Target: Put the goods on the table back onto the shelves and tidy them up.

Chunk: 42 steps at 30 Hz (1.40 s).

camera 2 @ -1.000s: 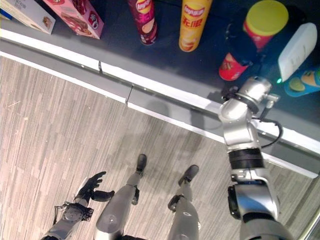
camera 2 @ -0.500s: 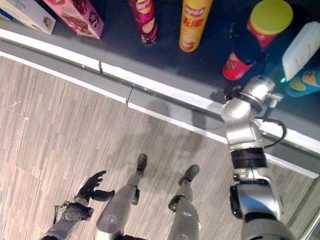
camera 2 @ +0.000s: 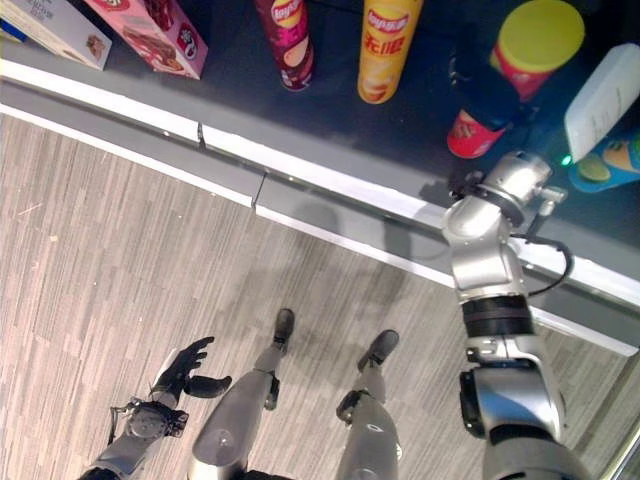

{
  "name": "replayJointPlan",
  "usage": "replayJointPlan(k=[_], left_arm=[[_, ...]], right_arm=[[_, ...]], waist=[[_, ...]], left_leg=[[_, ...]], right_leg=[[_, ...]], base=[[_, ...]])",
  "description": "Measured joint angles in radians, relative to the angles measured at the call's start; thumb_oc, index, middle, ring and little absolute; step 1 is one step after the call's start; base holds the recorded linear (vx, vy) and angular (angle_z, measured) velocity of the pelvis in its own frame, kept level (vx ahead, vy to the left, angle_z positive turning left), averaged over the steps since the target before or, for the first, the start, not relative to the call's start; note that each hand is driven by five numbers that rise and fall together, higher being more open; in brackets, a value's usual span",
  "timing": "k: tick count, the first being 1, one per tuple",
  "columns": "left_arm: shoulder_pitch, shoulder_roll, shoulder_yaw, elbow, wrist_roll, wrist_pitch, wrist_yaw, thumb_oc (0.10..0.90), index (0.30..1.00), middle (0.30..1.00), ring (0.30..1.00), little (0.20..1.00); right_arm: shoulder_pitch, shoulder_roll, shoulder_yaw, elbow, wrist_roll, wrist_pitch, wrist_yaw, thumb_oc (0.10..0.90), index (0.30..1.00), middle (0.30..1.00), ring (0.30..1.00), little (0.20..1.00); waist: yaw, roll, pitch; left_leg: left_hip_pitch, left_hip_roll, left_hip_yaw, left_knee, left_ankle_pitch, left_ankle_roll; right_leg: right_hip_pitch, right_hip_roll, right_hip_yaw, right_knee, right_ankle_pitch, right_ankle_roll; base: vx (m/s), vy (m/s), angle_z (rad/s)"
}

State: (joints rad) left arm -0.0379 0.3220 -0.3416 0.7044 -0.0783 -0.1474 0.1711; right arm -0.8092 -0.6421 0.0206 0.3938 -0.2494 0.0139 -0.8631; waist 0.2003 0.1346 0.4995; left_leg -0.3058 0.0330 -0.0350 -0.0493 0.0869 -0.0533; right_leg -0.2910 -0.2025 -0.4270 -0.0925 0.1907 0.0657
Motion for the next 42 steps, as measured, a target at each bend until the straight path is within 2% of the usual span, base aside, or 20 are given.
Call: replayJointPlan(k=[9,15,17,19,21,23,26,28,30,32,37,39,42], left_arm=[[-0.004,0.0,0.0,0.004,0.001,0.003,0.0,0.8,0.9,0.9,0.9,0.9],[-0.007,-0.011,0.009,0.038,0.003,0.035,-0.004,0.8,0.9,0.9,0.9,0.9],[-0.005,-0.026,0.035,0.071,0.005,0.048,-0.004,0.8,0.9,0.9,0.9,0.9],[-0.001,-0.028,0.055,0.092,0.012,0.061,-0.005,0.8,0.9,0.9,0.9,0.9],[0.001,-0.029,0.071,0.118,0.033,0.068,-0.007,0.8,0.9,0.9,0.9,0.9],[-0.001,-0.053,0.117,0.164,0.047,0.07,-0.01,0.8,0.9,0.9,0.9,0.9],[0.007,-0.065,0.15,0.263,0.054,0.085,-0.011,0.8,0.9,0.9,0.9,0.9],[0.033,-0.069,0.155,0.304,0.075,0.09,-0.013,0.8,0.9,0.9,0.9,0.9],[0.039,-0.078,0.174,0.334,0.086,0.091,-0.019,0.8,0.9,0.9,0.9,0.9],[0.092,-0.076,0.198,0.34,0.089,0.104,-0.029,0.8,0.9,0.9,0.9,0.9],[0.121,-0.072,0.2,0.346,0.09,0.104,-0.046,0.8,0.9,0.9,0.9,0.9],[0.127,-0.072,0.198,0.347,0.092,0.104,-0.052,0.8,0.9,0.9,0.9,0.9],[0.113,-0.072,0.188,0.347,0.108,0.104,-0.054,0.8,0.9,0.9,0.9,0.9]], right_arm=[[0.038,0.006,-0.017,-0.034,0.025,-0.002,0.007,0.8,0.9,0.9,0.9,0.9],[0.208,0.086,-0.063,-0.266,0.033,-0.012,0.059,0.8,0.9,0.9,0.9,0.9],[0.323,0.126,-0.057,-0.357,0.034,-0.034,0.098,0.8,0.9,0.9,0.9,0.9],[0.4,0.166,-0.059,-0.383,0.045,-0.053,0.14,0.8,0.9,0.9,0.9,0.9],[0.478,0.185,-0.058,-0.39,0.064,-0.057,0.175,0.8,0.9,0.9,0.9,0.9],[0.577,0.197,-0.083,-0.431,0.092,-0.078,0.238,0.8,0.9,0.9,0.9,0.9],[0.686,0.226,-0.094,-0.45,0.182,-0.117,0.342,0.8,0.9,0.9,0.9,0.9],[0.741,0.257,-0.103,-0.452,0.244,-0.133,0.377,0.8,0.9,0.9,0.9,0.9],[0.804,0.256,-0.13,-0.484,0.293,-0.142,0.435,0.8,0.9,0.9,0.9,0.9],[0.886,0.254,-0.13,-0.5,0.38,-0.17,0.521,0.8,0.9,0.9,0.9,0.9],[0.966,0.249,-0.142,-0.5,0.412,-0.177,0.595,0.8,0.9,0.9,0.9,0.9],[0.991,0.247,-0.163,-0.498,0.404,-0.176,0.596,0.8,0.9,0.9,0.9,0.9],[1.017,0.247,-0.191,-0.493,0.374,-0.169,0.593,0.8,0.9,0.9,0.9,0.9]], waist=[[-0.014,0.002,-0.001],[-0.054,-0.002,-0.003],[-0.074,-0.018,-0.014],[-0.11,-0.053,-0.045],[-0.126,-0.094,-0.082],[-0.146,-0.124,-0.12],[-0.185,-0.162,-0.176],[-0.213,-0.176,-0.228],[-0.218,-0.176,-0.258],[-0.243,-0.185,-0.323],[-0.269,-0.194,-0.365],[-0.3,-0.191,-0.375],[-0.312,-0.19,-0.376]], left_leg=[[0.052,0.0,0.001,0.005,0.0,0.0],[0.12,0.006,0.021,-0.009,0.0,0.0],[0.154,0.011,0.03,-0.022,0.0,0.0],[0.164,0.013,0.033,-0.027,0.0,-0.001],[0.177,0.017,0.048,-0.032,-0.001,-0.001],[0.193,0.021,0.057,-0.04,-0.002,-0.002],[0.237,0.025,0.087,-0.041,-0.014,-0.007],[0.257,0.028,0.11,-0.041,-0.026,-0.008],[0.264,0.028,0.118,-0.041,-0.027,-0.008],[0.286,0.033,0.16,-0.041,-0.039,-0.007],[0.318,0.036,0.212,-0.042,-0.049,-0.007],[0.328,0.029,0.234,-0.042,-0.052,-0.002],[0.344,0.016,0.264,-0.042,-0.06,0.008]], right_leg=[[0.057,0.0,0.001,0.0,0.0,0.0],[0.106,0.006,0.019,0.0,0.0,0.0],[0.131,0.009,0.023,0.0,-0.001,0.002],[0.135,0.012,0.026,0.0,-0.004,0.006],[0.138,0.016,0.04,0.0,-0.006,0.008],[0.143,0.022,0.049,0.0,-0.009,0.012],[0.17,0.026,0.078,-0.001,-0.012,0.016],[0.176,0.028,0.094,-0.001,-0.017,0.02],[0.18,0.029,0.104,-0.001,-0.019,0.022],[0.177,0.037,0.14,-0.001,-0.023,0.028],[0.176,0.045,0.192,-0.001,-0.022,0.029],[0.172,0.045,0.215,-0.001,-0.016,0.033],[0.166,0.043,0.25,0.0,-0.002,0.039]], base=[[0.0,0.0,0.0],[0.04,-0.009,-0.09],[0.09,0.003,-0.14],[0.09,0.003,-0.07],[0.1,0.003,-0.18],[0.09,0.021,-0.16],[0.09,0.021,-0.25],[0.09,0.024,-0.33],[0.06,0.032,-0.21],[0.07,0.067,-0.47],[0.03,0.071,-0.35],[0.01,0.174,-0.34],[-0.03,0.161,-0.33]])
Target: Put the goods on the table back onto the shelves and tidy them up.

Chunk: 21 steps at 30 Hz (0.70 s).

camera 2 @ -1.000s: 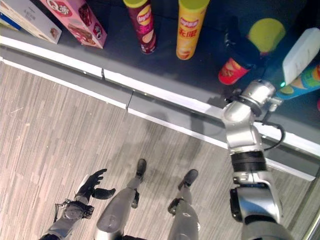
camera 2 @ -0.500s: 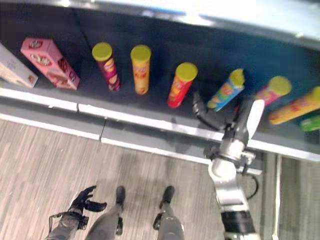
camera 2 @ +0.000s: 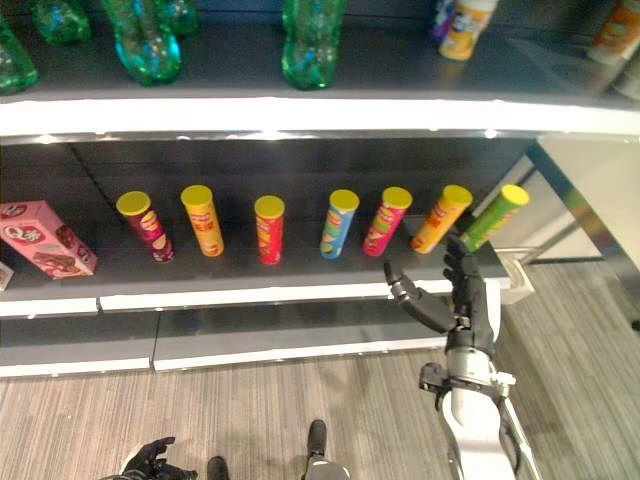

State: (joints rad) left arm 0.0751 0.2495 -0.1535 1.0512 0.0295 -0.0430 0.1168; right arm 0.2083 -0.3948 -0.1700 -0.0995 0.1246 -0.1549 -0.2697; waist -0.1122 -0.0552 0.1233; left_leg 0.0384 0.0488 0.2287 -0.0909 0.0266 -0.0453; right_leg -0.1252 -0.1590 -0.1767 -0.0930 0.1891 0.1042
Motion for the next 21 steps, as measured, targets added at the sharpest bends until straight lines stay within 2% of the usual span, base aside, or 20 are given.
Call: replayJointPlan(k=[2,4,5,6,7,8,9,10,11,12,13,14,15,16,17,18,19,20,21], left_arm=[[-0.008,0.002,-0.003,-0.004,0.008,-0.001,0.001,0.8,0.9,0.9,0.9,0.9],[-0.021,0.008,-0.002,-0.004,0.011,-0.001,0.0,0.8,0.9,0.9,0.9,0.9],[-0.033,0.01,-0.003,-0.003,0.011,-0.001,0.0,0.8,0.9,0.9,0.9,0.9],[-0.045,0.011,-0.003,-0.004,0.011,-0.001,0.001,0.8,0.9,0.9,0.9,0.9],[-0.066,0.033,-0.002,-0.02,0.011,-0.003,0.0,0.8,0.9,0.9,0.9,0.9],[-0.056,0.062,0.001,-0.049,0.013,-0.003,-0.002,0.8,0.9,0.9,0.9,0.9],[-0.057,0.064,0.002,-0.056,0.012,-0.01,0.001,0.8,0.9,0.9,0.9,0.9],[-0.053,0.07,-0.004,-0.09,0.011,-0.017,-0.001,0.8,0.9,0.9,0.9,0.9],[-0.057,0.073,-0.005,-0.103,0.01,-0.02,0.0,0.8,0.9,0.9,0.9,0.9],[-0.042,0.089,-0.017,-0.111,0.007,-0.017,-0.001,0.8,0.9,0.9,0.9,0.9],[-0.021,0.113,-0.026,-0.111,0.006,-0.016,-0.002,0.8,0.9,0.9,0.9,0.9],[0.002,0.133,-0.014,-0.111,0.002,-0.016,-0.002,0.8,0.9,0.9,0.9,0.9],[0.019,0.158,0.011,-0.11,0.002,-0.011,-0.006,0.8,0.9,0.9,0.9,0.9],[0.037,0.166,0.022,-0.109,0.003,-0.002,-0.013,0.8,0.9,0.9,0.9,0.9],[0.043,0.144,0.04,-0.106,0.003,0.005,-0.013,0.8,0.9,0.9,0.9,0.9],[0.061,0.115,0.045,-0.108,0.002,0.004,-0.019,0.8,0.9,0.9,0.9,0.9],[0.071,0.086,0.038,-0.111,0.002,0.004,-0.035,0.8,0.9,0.9,0.9,0.9],[0.077,0.048,0.029,-0.112,0.001,0.003,-0.045,0.8,0.9,0.9,0.9,0.9],[0.073,0.03,0.013,-0.112,-0.002,0.002,-0.045,0.8,0.9,0.9,0.9,0.9]], right_arm=[[-0.004,0.0,-0.004,0.0,-0.018,0.003,-0.005,0.8,0.9,0.9,0.9,0.9],[-0.02,0.001,-0.004,0.002,-0.037,0.005,-0.012,0.8,0.9,0.9,0.9,0.9],[-0.015,0.001,-0.007,0.002,-0.041,0.005,-0.024,0.8,0.9,0.9,0.9,0.9],[-0.019,0.002,-0.006,0.007,-0.05,0.01,-0.027,0.8,0.9,0.9,0.9,0.9],[-0.025,0.022,-0.002,0.013,-0.07,0.011,-0.039,0.8,0.9,0.9,0.9,0.9],[-0.043,0.024,0.001,0.037,-0.082,0.018,-0.057,0.8,0.9,0.9,0.9,0.9],[-0.042,0.016,-0.012,0.043,-0.083,0.022,-0.069,0.8,0.9,0.9,0.9,0.9],[-0.048,0.01,-0.056,0.045,-0.103,0.026,-0.096,0.8,0.9,0.9,0.9,0.9],[-0.061,0.007,-0.079,0.043,-0.115,0.027,-0.11,0.8,0.9,0.9,0.9,0.9],[-0.074,-0.01,-0.082,0.038,-0.126,0.028,-0.125,0.8,0.9,0.9,0.9,0.9],[-0.109,-0.053,-0.065,0.029,-0.154,0.028,-0.126,0.8,0.9,0.9,0.9,0.9],[-0.14,-0.072,-0.043,0.005,-0.167,0.029,-0.126,0.8,0.9,0.9,0.9,0.9],[-0.147,-0.072,-0.033,-0.005,-0.177,0.028,-0.126,0.8,0.9,0.9,0.9,0.9],[-0.143,-0.08,-0.034,-0.007,-0.185,0.03,-0.125,0.8,0.9,0.9,0.9,0.9],[-0.15,-0.101,-0.034,-0.002,-0.185,0.034,-0.124,0.8,0.9,0.9,0.9,0.9],[-0.153,-0.133,-0.04,0.0,-0.184,0.04,-0.125,0.8,0.9,0.9,0.9,0.9],[-0.149,-0.159,-0.058,0.006,-0.184,0.041,-0.127,0.8,0.9,0.9,0.9,0.9],[-0.151,-0.198,-0.081,0.022,-0.178,0.045,-0.13,0.8,0.9,0.9,0.9,0.9],[-0.14,-0.244,-0.104,0.033,-0.175,0.047,-0.13,0.8,0.9,0.9,0.9,0.9]], waist=[[-0.016,-0.003,-0.001],[-0.021,-0.01,0.001],[-0.037,-0.019,0.005],[-0.043,-0.02,0.006],[-0.062,-0.035,0.025],[-0.06,-0.021,0.044],[-0.055,0.003,0.047],[-0.015,0.049,0.051],[0.016,0.059,0.058],[0.045,0.058,0.056],[0.078,0.029,0.04],[0.109,0.009,0.029],[0.114,-0.01,0.021],[0.116,-0.028,0.012],[0.125,0.0,0.009],[0.117,0.039,0.006],[0.109,0.045,0.003],[0.087,0.063,-0.008],[0.042,0.085,-0.027]], left_leg=[[-0.001,-0.018,0.037,0.0,-0.004,0.006],[-0.011,-0.026,0.085,0.001,-0.01,0.016],[-0.012,-0.04,0.102,0.001,-0.013,0.021],[-0.015,-0.048,0.133,0.001,-0.013,0.023],[-0.023,-0.034,0.182,0.035,-0.025,0.037],[-0.024,0.014,0.247,0.043,-0.024,0.048],[-0.027,0.042,0.268,0.036,-0.019,0.052],[-0.018,0.097,0.309,0.03,-0.002,0.037],[-0.006,0.121,0.332,0.033,0.006,0.028],[0.0,0.128,0.365,0.046,0.01,0.026],[0.008,0.138,0.396,0.063,0.02,0.01],[0.022,0.172,0.424,0.069,0.046,-0.03],[0.039,0.186,0.421,0.069,0.059,-0.051],[0.057,0.202,0.425,0.074,0.073,-0.073],[0.068,0.248,0.426,0.084,0.085,-0.082],[0.06,0.317,0.421,0.123,0.123,-0.07],[0.041,0.345,0.399,0.143,0.109,-0.087],[0.038,0.332,0.37,0.129,0.194,-0.107],[0.03,0.39,0.389,0.145,0.24,-0.119]], right_leg=[[-0.025,-0.003,0.04,0.001,0.037,0.007],[-0.066,-0.01,0.06,0.001,0.067,0.041],[-0.08,-0.017,0.07,0.002,0.083,0.032],[-0.107,-0.009,0.083,0.001,0.136,0.059],[-0.136,0.003,0.099,0.0,0.211,0.041],[-0.139,0.002,-0.003,0.037,0.13,0.043],[-0.135,-0.005,-0.062,0.094,0.073,0.029],[-0.127,-0.064,-0.211,0.213,0.021,0.034],[-0.1,-0.104,-0.246,0.249,0.001,0.067],[-0.052,-0.201,-0.33,0.267,-0.016,0.09],[0.012,-0.314,-0.406,0.231,-0.02,0.099],[0.053,-0.317,-0.457,0.149,-0.003,0.078],[0.093,-0.288,-0.457,0.102,0.066,0.05],[0.132,-0.251,-0.468,0.062,0.039,0.088],[0.144,-0.2,-0.457,0.041,0.02,0.101],[0.142,-0.138,-0.447,0.038,0.011,0.064],[0.146,-0.117,-0.44,0.035,-0.007,0.037],[0.146,-0.08,-0.431,0.039,-0.023,0.024],[0.153,-0.035,-0.445,0.05,-0.072,0.017]], base=[[-0.06,0.08,-0.5],[-0.07,0.053,-0.75],[-0.11,-0.006,-0.74],[-0.11,-0.071,-1.0],[-0.18,-0.152,-1.31],[-0.11,-0.124,-1.18],[-0.07,-0.181,-1.11],[-0.01,-0.2,-1.04],[-0.03,-0.313,-1.2],[-0.05,-0.429,-1.35],[0.03,-0.592,-1.57],[0.08,-0.625,-1.44],[0.14,-0.543,-0.92],[0.09,-0.293,-0.54],[0.09,-0.278,-0.55],[0.06,-0.326,-0.6],[0.08,-0.438,-0.51],[0.14,-0.567,-0.18],[0.15,-0.498,-0.21]])
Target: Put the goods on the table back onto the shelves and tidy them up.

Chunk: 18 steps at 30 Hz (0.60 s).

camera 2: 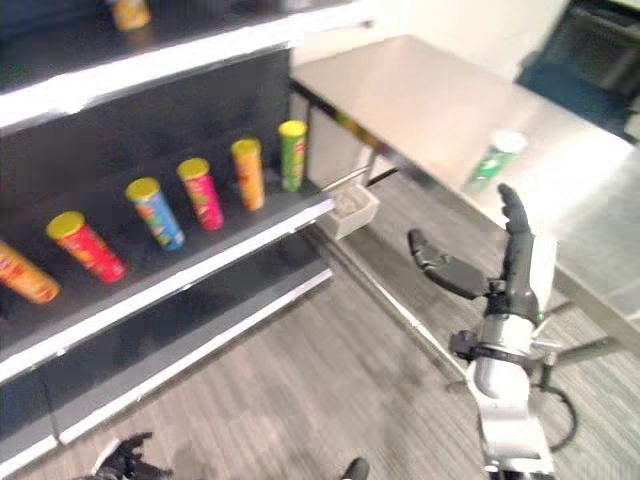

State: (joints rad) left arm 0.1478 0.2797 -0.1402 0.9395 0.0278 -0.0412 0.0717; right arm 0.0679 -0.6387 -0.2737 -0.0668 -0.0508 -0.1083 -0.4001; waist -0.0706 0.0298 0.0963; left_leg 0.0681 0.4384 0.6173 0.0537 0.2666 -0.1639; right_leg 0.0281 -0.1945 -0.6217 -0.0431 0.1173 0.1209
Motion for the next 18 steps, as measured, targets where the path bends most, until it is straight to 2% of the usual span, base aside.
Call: replayJointPlan(k=[2,3,4,5,6,7,8,9,11,12,13,14,15,16,17,18], left_arm=[[-0.018,0.01,0.001,-0.001,-0.01,-0.004,0.001,0.8,0.9,0.9,0.9,0.9],[-0.023,0.022,0.001,0.0,-0.02,-0.003,0.001,0.8,0.9,0.9,0.9,0.9],[-0.032,0.035,0.001,0.0,-0.024,-0.004,0.001,0.8,0.9,0.9,0.9,0.9],[-0.043,0.042,0.003,-0.019,-0.027,-0.005,0.0,0.8,0.9,0.9,0.9,0.9],[-0.043,0.039,0.007,-0.043,-0.027,-0.006,-0.001,0.8,0.9,0.9,0.9,0.9],[-0.044,0.034,0.002,-0.058,-0.028,-0.017,0.0,0.8,0.9,0.9,0.9,0.9],[-0.046,0.027,-0.005,-0.065,-0.028,-0.031,-0.002,0.8,0.9,0.9,0.9,0.9],[-0.048,0.02,-0.006,-0.066,-0.028,-0.033,-0.004,0.8,0.9,0.9,0.9,0.9],[-0.055,0.007,-0.026,-0.065,-0.028,-0.034,-0.013,0.8,0.9,0.9,0.9,0.9],[-0.058,0.003,-0.046,-0.06,-0.029,-0.044,-0.019,0.8,0.9,0.9,0.9,0.9],[-0.066,-0.005,-0.042,-0.058,-0.047,-0.048,-0.019,0.8,0.9,0.9,0.9,0.9],[-0.069,-0.011,-0.048,-0.059,-0.064,-0.057,-0.018,0.8,0.9,0.9,0.9,0.9],[-0.073,-0.013,-0.059,-0.059,-0.063,-0.061,-0.019,0.8,0.9,0.9,0.9,0.9],[-0.068,-0.022,-0.055,-0.062,-0.058,-0.061,-0.018,0.8,0.9,0.9,0.9,0.9],[-0.062,-0.02,-0.044,-0.049,-0.054,-0.06,-0.017,0.8,0.9,0.9,0.9,0.9],[-0.054,-0.004,-0.043,-0.04,-0.055,-0.059,-0.015,0.8,0.9,0.9,0.9,0.9]], right_arm=[[-0.006,-0.009,-0.02,0.0,0.001,-0.005,-0.006,0.8,0.9,0.9,0.9,0.9],[-0.008,-0.009,-0.018,0.0,0.002,-0.009,-0.012,0.8,0.9,0.9,0.9,0.9],[-0.01,-0.008,-0.014,0.0,0.007,-0.013,-0.012,0.8,0.9,0.9,0.9,0.9],[-0.027,-0.003,-0.011,-0.005,0.021,-0.013,-0.019,0.8,0.9,0.9,0.9,0.9],[-0.04,-0.007,-0.011,-0.01,0.028,-0.013,-0.022,0.8,0.9,0.9,0.9,0.9],[-0.054,-0.014,-0.011,-0.012,0.033,-0.012,-0.023,0.8,0.9,0.9,0.9,0.9],[-0.078,-0.013,-0.008,-0.012,0.035,-0.013,-0.019,0.8,0.9,0.9,0.9,0.9],[-0.095,-0.014,-0.005,-0.014,0.035,-0.013,-0.018,0.8,0.9,0.9,0.9,0.9],[-0.108,-0.014,-0.009,-0.016,0.035,-0.016,-0.022,0.8,0.9,0.9,0.9,0.9],[-0.115,-0.014,-0.006,-0.006,0.034,-0.018,-0.029,0.8,0.9,0.9,0.9,0.9],[-0.12,-0.016,-0.001,0.009,0.034,-0.018,-0.03,0.8,0.9,0.9,0.9,0.9],[-0.145,-0.014,0.032,0.045,0.034,-0.015,-0.042,0.8,0.9,0.9,0.9,0.9],[-0.173,-0.016,0.059,0.064,0.034,-0.011,-0.039,0.8,0.9,0.9,0.9,0.9],[-0.178,-0.024,0.074,0.053,0.033,-0.011,-0.037,0.8,0.9,0.9,0.9,0.9],[-0.179,-0.012,0.091,0.052,0.03,-0.017,-0.04,0.8,0.9,0.9,0.9,0.9],[-0.179,-0.002,0.12,0.055,0.031,-0.016,-0.039,0.8,0.9,0.9,0.9,0.9]], waist=[[0.004,-0.007,0.0],[0.009,-0.019,0.0],[0.014,-0.043,0.001],[0.031,-0.105,0.011],[0.023,-0.13,0.023],[0.031,-0.146,0.035],[0.061,-0.151,0.044],[0.066,-0.14,0.051],[0.072,-0.123,0.061],[0.092,-0.095,0.062],[0.111,-0.075,0.063],[0.127,-0.057,0.055],[0.156,-0.03,0.056],[0.179,0.019,0.049],[0.168,0.034,0.052],[0.164,0.012,0.053]], left_leg=[[0.008,0.082,-0.02,0.038,0.078,-0.003],[-0.01,0.119,-0.058,0.084,0.121,0.008],[-0.042,0.147,-0.111,0.139,0.186,0.03],[-0.103,0.09,-0.248,0.271,0.106,-0.082],[-0.134,0.016,-0.31,0.29,0.0,-0.072],[-0.151,-0.083,-0.379,0.26,-0.133,-0.036],[-0.143,-0.159,-0.402,0.194,-0.202,0.001],[-0.152,-0.201,-0.402,0.154,-0.207,0.017],[-0.237,-0.307,-0.419,0.092,-0.221,0.042],[-0.323,-0.39,-0.452,0.039,-0.218,0.039],[-0.356,-0.41,-0.46,0.025,-0.213,0.039],[-0.37,-0.429,-0.504,-0.019,-0.208,0.031],[-0.367,-0.43,-0.54,-0.055,-0.212,0.034],[-0.366,-0.406,-0.524,-0.035,-0.236,0.055],[-0.352,-0.396,-0.529,-0.033,-0.17,0.098],[-0.328,-0.418,-0.512,-0.047,-0.163,0.097]], right_leg=[[-0.002,0.081,0.038,-0.007,-0.028,-0.036],[-0.003,0.112,0.057,-0.008,-0.039,-0.06],[-0.003,0.131,0.08,-0.01,-0.05,-0.084],[0.0,0.11,0.132,-0.031,-0.05,-0.113],[0.011,0.093,0.147,-0.045,-0.05,-0.12],[0.013,0.08,0.191,-0.05,-0.062,-0.131],[0.014,0.068,0.219,-0.05,-0.046,-0.122],[0.02,0.07,0.226,-0.05,-0.044,-0.123],[0.036,0.065,0.243,-0.058,-0.073,-0.125],[0.037,0.063,0.257,-0.058,-0.091,-0.109],[0.04,0.071,0.264,-0.057,-0.092,-0.105],[0.033,0.081,0.3,-0.057,-0.104,-0.089],[0.032,0.093,0.334,-0.057,-0.105,-0.077],[0.045,0.117,0.341,-0.057,-0.107,-0.057],[0.067,0.125,0.352,-0.056,-0.119,-0.032],[0.074,0.1,0.379,-0.052,-0.134,-0.016]], base=[[0.1,-0.442,-0.54],[0.02,-0.227,-0.79],[0.09,-0.22,-1.01],[0.06,-0.139,-0.91],[0.07,-0.149,-0.79],[0.03,-0.013,-0.74],[0.09,-0.018,-0.86],[0.13,-0.041,-0.76],[0.15,-0.055,-0.34],[0.16,-0.031,-0.45],[0.11,-0.012,-0.63],[0.13,0.042,-0.92],[0.11,0.028,-1.21],[0.23,0.086,-1.05],[0.19,0.101,-0.66],[0.19,0.102,-0.41]])
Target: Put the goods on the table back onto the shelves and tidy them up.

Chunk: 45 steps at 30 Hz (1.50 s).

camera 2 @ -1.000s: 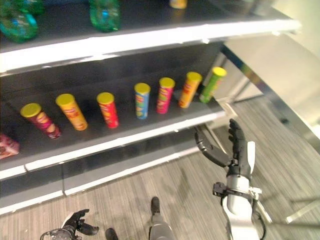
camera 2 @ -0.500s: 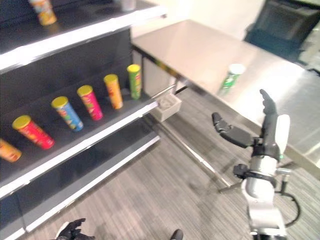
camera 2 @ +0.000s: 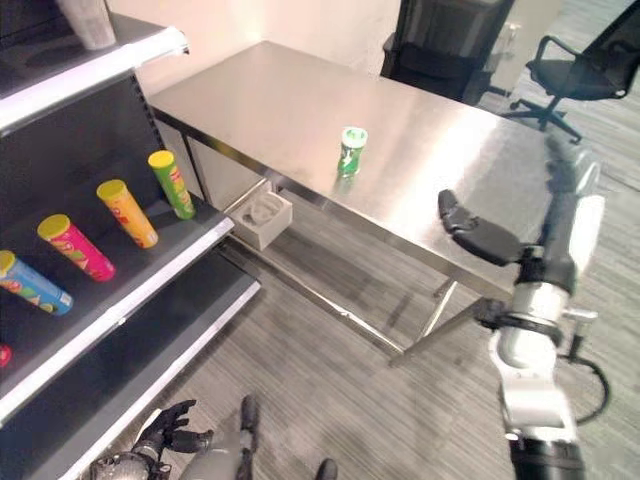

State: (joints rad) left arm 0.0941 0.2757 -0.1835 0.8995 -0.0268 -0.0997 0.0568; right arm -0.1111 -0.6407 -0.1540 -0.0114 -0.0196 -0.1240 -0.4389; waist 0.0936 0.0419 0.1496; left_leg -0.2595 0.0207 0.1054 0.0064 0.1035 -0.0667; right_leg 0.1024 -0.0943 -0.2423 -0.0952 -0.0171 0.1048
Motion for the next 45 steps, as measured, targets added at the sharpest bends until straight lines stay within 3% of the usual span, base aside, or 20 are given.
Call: replayJointPlan(k=[1,3,4,8,9,10,11,12,13,15,17,20,21,23,26,28,34,45], left_arm=[[-0.002,0.014,0.006,0.017,0.004,0.0,-0.001,0.8,0.9,0.9,0.9,0.9],[0.003,0.031,0.011,0.045,0.03,0.021,0.0,0.8,0.9,0.9,0.9,0.9],[0.012,0.04,0.011,0.042,0.03,0.021,0.0,0.8,0.9,0.9,0.9,0.9],[0.006,0.06,0.01,0.039,0.03,0.022,0.0,0.8,0.9,0.9,0.9,0.9],[-0.014,0.046,0.012,0.066,0.03,0.02,0.001,0.8,0.9,0.9,0.9,0.9],[-0.02,0.029,0.011,0.099,0.03,0.03,-0.004,0.8,0.9,0.9,0.9,0.9],[0.011,0.033,0.002,0.104,0.033,0.039,-0.005,0.8,0.9,0.9,0.9,0.9],[0.026,0.039,0.014,0.113,0.037,0.038,-0.001,0.8,0.9,0.9,0.9,0.9],[0.038,0.045,0.029,0.096,0.037,0.037,0.001,0.8,0.9,0.9,0.9,0.9],[0.042,0.057,0.035,0.075,0.037,0.035,0.001,0.8,0.9,0.9,0.9,0.9],[0.022,0.066,0.032,0.092,0.045,0.039,0.006,0.8,0.9,0.9,0.9,0.9],[0.037,0.075,0.034,0.064,0.07,0.042,0.001,0.8,0.9,0.9,0.9,0.9],[0.047,0.071,0.048,0.062,0.07,0.04,-0.002,0.8,0.9,0.9,0.9,0.9],[0.091,0.03,0.04,0.014,0.07,0.034,-0.006,0.8,0.9,0.9,0.9,0.9],[0.096,0.025,0.045,0.018,0.07,0.037,-0.004,0.8,0.9,0.9,0.9,0.9],[0.094,0.028,0.051,0.023,0.07,0.037,-0.003,0.8,0.9,0.9,0.9,0.9],[0.093,0.028,0.055,0.026,0.069,0.038,-0.004,0.8,0.9,0.9,0.9,0.9],[0.094,0.043,0.046,0.027,0.069,0.038,-0.005,0.8,0.9,0.9,0.9,0.9]], right_arm=[[0.0,-0.001,0.011,-0.003,-0.001,0.0,0.013,0.8,0.9,0.9,0.9,0.9],[-0.002,-0.001,0.01,-0.005,-0.001,0.0,0.023,0.8,0.9,0.9,0.9,0.9],[-0.002,-0.001,0.013,-0.005,-0.001,0.0,0.024,0.8,0.9,0.9,0.9,0.9],[-0.012,-0.001,0.013,-0.005,-0.001,0.0,0.026,0.8,0.9,0.9,0.9,0.9],[-0.04,0.034,0.022,-0.003,-0.014,0.003,0.044,0.8,0.9,0.9,0.9,0.9],[-0.081,0.105,0.033,-0.019,-0.019,0.001,0.046,0.8,0.9,0.9,0.9,0.9],[-0.048,0.131,0.075,-0.023,-0.02,0.003,0.05,0.8,0.9,0.9,0.9,0.9],[0.005,0.123,0.08,-0.029,-0.02,0.008,0.056,0.8,0.9,0.9,0.9,0.9],[0.02,0.113,0.066,-0.029,-0.02,0.014,0.056,0.8,0.9,0.9,0.9,0.9],[0.015,0.099,0.032,-0.029,-0.019,0.015,0.052,0.8,0.9,0.9,0.9,0.9],[-0.035,0.059,0.025,0.014,-0.023,-0.006,0.044,0.8,0.9,0.9,0.9,0.9],[-0.017,0.031,0.025,0.021,-0.021,0.014,0.079,0.8,0.9,0.9,0.9,0.9],[0.004,0.026,0.03,0.024,-0.02,0.014,0.1,0.8,0.9,0.9,0.9,0.9],[0.007,0.009,0.03,0.039,-0.014,0.022,0.131,0.8,0.9,0.9,0.9,0.9],[0.007,-0.018,0.029,0.039,-0.01,0.025,0.148,0.8,0.9,0.9,0.9,0.9],[0.007,-0.023,0.028,0.039,0.0,0.025,0.153,0.8,0.9,0.9,0.9,0.9],[0.007,-0.023,0.057,0.048,0.01,0.028,0.192,0.8,0.9,0.9,0.9,0.9],[-0.02,-0.022,0.141,0.087,0.018,0.027,0.239,0.8,0.9,0.9,0.9,0.9]], waist=[[-0.008,-0.024,0.012],[-0.016,-0.047,0.017],[-0.011,-0.061,0.015],[0.005,-0.085,0.024],[0.021,-0.065,0.055],[0.03,-0.024,0.107],[0.01,-0.001,0.113],[-0.002,-0.021,0.108],[-0.001,-0.047,0.101],[0.009,-0.07,0.088],[0.016,-0.085,0.078],[0.012,-0.113,0.063],[0.02,-0.133,0.049],[0.029,-0.08,0.025],[0.024,-0.072,0.02],[0.008,-0.072,0.02],[0.004,-0.078,0.02],[0.052,-0.11,0.009]], left_leg=[[0.036,-0.025,0.015,-0.024,0.0,0.0],[0.098,-0.064,0.033,-0.068,0.067,0.057],[0.113,-0.077,0.045,-0.077,0.065,0.073],[0.129,-0.091,0.045,-0.083,0.069,0.089],[0.15,-0.081,0.086,-0.057,0.037,0.183],[0.172,-0.02,0.129,-0.006,0.006,0.222],[0.231,0.006,0.132,-0.04,-0.024,0.155],[0.255,-0.006,0.128,-0.048,-0.042,0.141],[0.265,-0.03,0.132,-0.052,-0.048,0.15],[0.26,-0.042,0.109,-0.053,-0.052,0.147],[0.255,-0.043,0.066,-0.082,-0.021,0.126],[0.274,-0.053,0.029,-0.096,-0.018,0.096],[0.287,-0.06,0.015,-0.096,-0.026,0.074],[0.305,0.003,0.018,-0.096,-0.028,0.049],[0.307,0.041,0.014,-0.096,-0.027,0.039],[0.307,0.057,0.002,-0.096,-0.034,0.007],[0.287,0.063,-0.015,-0.097,-0.03,-0.005],[0.269,0.046,-0.04,-0.096,-0.029,-0.004]], right_leg=[[0.02,-0.03,0.003,0.002,-0.012,0.003],[0.061,-0.069,0.003,0.003,-0.027,0.034],[0.06,-0.086,0.002,0.009,-0.036,0.048],[0.065,-0.077,-0.004,-0.005,-0.037,0.049],[-0.029,-0.08,0.017,0.205,-0.082,0.089],[-0.19,-0.105,0.022,0.573,-0.092,0.126],[-0.287,-0.159,-0.037,0.804,-0.052,0.137],[-0.294,-0.201,-0.042,0.767,-0.058,0.132],[-0.293,-0.255,-0.076,0.683,-0.053,0.113],[-0.285,-0.297,-0.075,0.493,-0.034,0.089],[-0.216,-0.275,-0.068,0.17,0.047,0.094],[-0.113,-0.227,-0.051,0.016,0.135,0.11],[-0.078,-0.212,-0.053,-0.003,0.176,0.088],[-0.055,-0.142,-0.059,0.0,0.173,0.065],[-0.049,-0.103,-0.069,0.0,0.151,0.043],[-0.042,-0.086,-0.086,0.0,0.134,0.029],[-0.044,-0.088,-0.11,-0.001,0.128,0.031],[-0.046,-0.104,-0.138,-0.001,0.126,0.038]], base=[[0.11,0.081,-0.33],[0.05,0.036,-0.24],[0.0,0.0,-0.22],[0.13,0.187,-0.12],[0.08,0.124,-0.84],[0.06,-0.056,-1.0],[0.08,-0.063,-0.48],[0.11,-0.128,0.12],[0.13,-0.141,0.35],[0.11,-0.121,0.28],[0.16,-0.157,0.48],[0.14,-0.12,0.59],[0.08,-0.077,0.37],[0.08,-0.106,0.12],[0.05,-0.067,-0.01],[0.05,-0.035,0.13],[0.04,-0.014,0.14],[0.02,0.004,0.07]])
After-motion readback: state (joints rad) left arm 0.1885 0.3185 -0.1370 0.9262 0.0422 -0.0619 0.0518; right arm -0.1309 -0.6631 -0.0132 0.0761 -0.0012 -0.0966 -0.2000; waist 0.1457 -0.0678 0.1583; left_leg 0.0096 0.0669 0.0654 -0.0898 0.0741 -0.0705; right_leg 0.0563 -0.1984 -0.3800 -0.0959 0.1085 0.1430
